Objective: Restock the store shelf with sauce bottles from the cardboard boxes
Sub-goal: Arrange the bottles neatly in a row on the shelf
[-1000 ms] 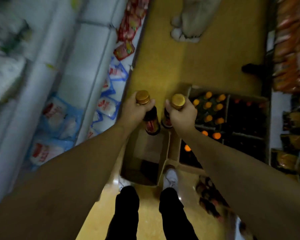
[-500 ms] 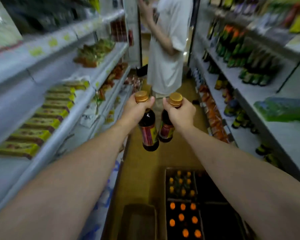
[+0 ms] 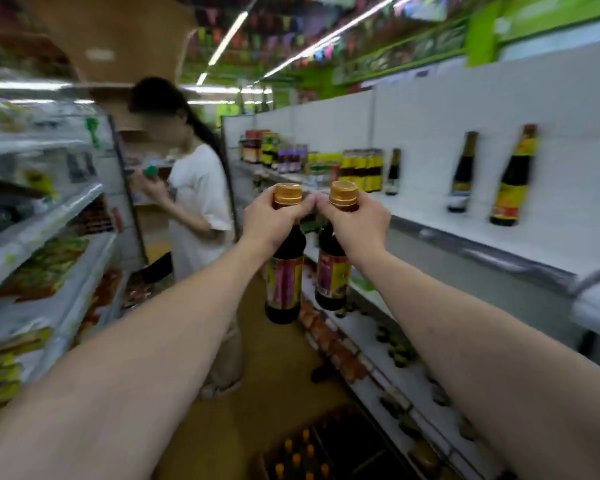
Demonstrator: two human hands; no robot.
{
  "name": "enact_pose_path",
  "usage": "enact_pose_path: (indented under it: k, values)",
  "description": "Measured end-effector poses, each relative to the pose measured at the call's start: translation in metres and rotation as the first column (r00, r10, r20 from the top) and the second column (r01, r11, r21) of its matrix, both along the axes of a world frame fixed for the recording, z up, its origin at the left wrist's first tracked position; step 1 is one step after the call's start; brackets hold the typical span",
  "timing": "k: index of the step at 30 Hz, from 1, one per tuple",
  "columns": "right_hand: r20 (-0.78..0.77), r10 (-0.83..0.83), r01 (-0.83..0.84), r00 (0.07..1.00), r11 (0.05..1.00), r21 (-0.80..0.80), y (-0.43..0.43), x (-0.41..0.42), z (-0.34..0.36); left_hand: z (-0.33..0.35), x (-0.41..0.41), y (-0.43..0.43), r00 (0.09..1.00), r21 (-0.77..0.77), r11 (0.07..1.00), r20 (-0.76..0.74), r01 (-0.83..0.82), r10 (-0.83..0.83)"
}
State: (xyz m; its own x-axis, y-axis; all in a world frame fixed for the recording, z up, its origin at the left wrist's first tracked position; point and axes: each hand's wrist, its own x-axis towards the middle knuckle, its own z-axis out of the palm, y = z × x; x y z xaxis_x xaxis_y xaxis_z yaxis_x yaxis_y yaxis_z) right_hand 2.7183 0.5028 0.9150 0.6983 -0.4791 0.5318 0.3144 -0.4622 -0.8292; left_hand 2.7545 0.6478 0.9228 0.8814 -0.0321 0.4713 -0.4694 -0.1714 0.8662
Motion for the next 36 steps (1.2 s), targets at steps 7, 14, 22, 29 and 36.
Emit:
enact_pose_path:
  k: [7,14,22,29,36]
  values:
    - [-0.001,-0.351,0.35,0.937,0.936,-0.041,-0.128,-0.128,0.04,0.033,-0.078,-0.14,0.919,-0.054,0.918,0.016,0.393,-0.393]
    - [0.06,-0.683,0.686,0.728,0.725,-0.062,-0.245,-0.317,0.07,0.057,-0.225,-0.29,0.724,-0.09,0.719,0.055,0.689,-0.688]
    - [0.064,-0.896,0.897,0.44,0.436,-0.078,-0.327,-0.564,0.094,0.074,-0.435,-0.42,0.464,-0.187,0.444,0.081,0.876,-0.882]
    - [0.078,-0.973,0.974,0.218,0.211,-0.086,-0.368,-0.722,0.096,0.08,-0.576,-0.493,0.276,-0.229,0.261,0.037,0.938,-0.96]
    - [0.081,-0.992,0.995,0.098,0.097,-0.01,-0.409,-0.794,0.089,0.084,-0.653,-0.551,0.155,-0.175,0.15,0.019,0.973,-0.988]
